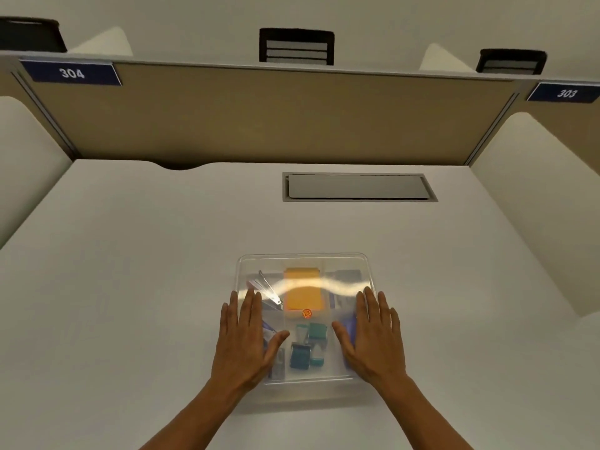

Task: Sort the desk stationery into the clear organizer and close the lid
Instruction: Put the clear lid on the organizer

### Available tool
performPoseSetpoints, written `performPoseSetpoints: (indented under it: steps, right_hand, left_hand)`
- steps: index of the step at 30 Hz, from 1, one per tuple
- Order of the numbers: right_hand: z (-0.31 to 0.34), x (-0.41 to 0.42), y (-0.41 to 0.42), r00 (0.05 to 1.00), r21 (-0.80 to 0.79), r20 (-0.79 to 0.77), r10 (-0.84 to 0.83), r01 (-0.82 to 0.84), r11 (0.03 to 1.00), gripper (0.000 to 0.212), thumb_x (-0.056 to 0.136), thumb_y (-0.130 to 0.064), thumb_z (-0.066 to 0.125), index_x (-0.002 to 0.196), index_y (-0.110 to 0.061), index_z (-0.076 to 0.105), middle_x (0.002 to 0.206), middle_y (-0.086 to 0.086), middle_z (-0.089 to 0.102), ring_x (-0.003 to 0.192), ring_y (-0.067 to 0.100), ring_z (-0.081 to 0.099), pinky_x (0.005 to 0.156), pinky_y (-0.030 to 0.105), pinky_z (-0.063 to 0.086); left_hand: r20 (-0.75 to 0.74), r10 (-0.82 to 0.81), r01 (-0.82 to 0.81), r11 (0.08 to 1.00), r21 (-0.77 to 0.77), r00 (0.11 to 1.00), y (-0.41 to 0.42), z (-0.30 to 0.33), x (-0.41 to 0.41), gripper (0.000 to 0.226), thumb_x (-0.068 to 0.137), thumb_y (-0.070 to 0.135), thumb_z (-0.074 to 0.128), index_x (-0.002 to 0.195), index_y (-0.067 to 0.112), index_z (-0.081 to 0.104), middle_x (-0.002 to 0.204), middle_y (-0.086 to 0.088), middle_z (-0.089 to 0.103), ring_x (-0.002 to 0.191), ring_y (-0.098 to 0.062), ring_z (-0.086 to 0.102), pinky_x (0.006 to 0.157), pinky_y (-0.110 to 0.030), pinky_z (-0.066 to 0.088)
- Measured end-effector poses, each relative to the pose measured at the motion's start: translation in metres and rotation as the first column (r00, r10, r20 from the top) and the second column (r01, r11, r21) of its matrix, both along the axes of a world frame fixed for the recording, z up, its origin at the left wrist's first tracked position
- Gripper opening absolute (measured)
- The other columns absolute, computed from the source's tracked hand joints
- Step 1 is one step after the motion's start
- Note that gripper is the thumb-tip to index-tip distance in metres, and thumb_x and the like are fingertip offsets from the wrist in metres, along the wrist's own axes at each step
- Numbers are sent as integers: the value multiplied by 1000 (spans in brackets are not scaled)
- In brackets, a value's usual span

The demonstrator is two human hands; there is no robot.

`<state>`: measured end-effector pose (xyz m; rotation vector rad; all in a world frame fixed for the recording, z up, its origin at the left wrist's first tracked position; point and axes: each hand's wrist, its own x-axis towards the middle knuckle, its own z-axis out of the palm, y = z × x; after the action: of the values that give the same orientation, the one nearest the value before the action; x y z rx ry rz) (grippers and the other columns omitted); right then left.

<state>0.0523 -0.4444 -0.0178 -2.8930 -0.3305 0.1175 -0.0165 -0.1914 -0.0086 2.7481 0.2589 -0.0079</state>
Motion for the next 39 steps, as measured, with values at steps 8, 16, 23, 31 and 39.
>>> performPoseSetpoints:
  steps: [8, 16, 23, 31, 39]
  right_hand:
    - [21, 50, 26, 996, 2, 39, 85, -85, 996, 94, 86, -78, 13, 153, -17, -13, 160, 4, -21, 147, 22, -22, 120, 40, -10]
    - [4, 76, 33, 996, -88, 4, 89, -88, 992, 105, 81, -86, 9, 153, -14, -16, 161, 5, -20, 148, 23, -17, 121, 42, -6]
    - [-1, 89, 32, 994, -128, -13, 108, -109, 986, 107, 79, -88, 5, 153, -14, -13, 161, 4, -18, 148, 23, -16, 121, 45, -4]
    - [2, 109, 32, 982, -134, -65, 177, -184, 974, 108, 76, -89, 7, 152, -15, -18, 159, 4, -24, 147, 24, -21, 120, 44, -9]
    - [17, 91, 15, 975, 55, -75, 207, -204, 977, 103, 76, -88, 11, 150, -23, -19, 155, -8, -28, 146, 14, -21, 119, 34, -9]
  left_hand:
    - [23, -36, 31, 982, 184, 999, 18, 16, 59, 100, 75, 84, -1, 152, 20, 3, 160, -4, -10, 145, -25, -21, 115, -42, -16]
    - [-47, -34, 45, 968, 246, 998, 22, -6, 78, 98, 77, 86, 4, 149, 22, -17, 158, -7, -21, 145, -29, -21, 120, -51, 1]
    - [-47, -58, 68, 963, 259, 997, 24, -17, 88, 101, 75, 88, 6, 151, 23, -12, 159, -7, -19, 146, -30, -16, 119, -51, -1]
    - [-65, -38, 53, 967, 250, 997, 24, -11, 100, 102, 73, 87, 1, 151, 23, -11, 159, -7, -19, 146, -31, -17, 119, -51, -6]
    - [-30, -90, 94, 974, 205, 995, 26, 10, 83, 96, 74, 80, -13, 151, 30, 14, 160, 3, 1, 148, -22, -3, 116, -49, -18]
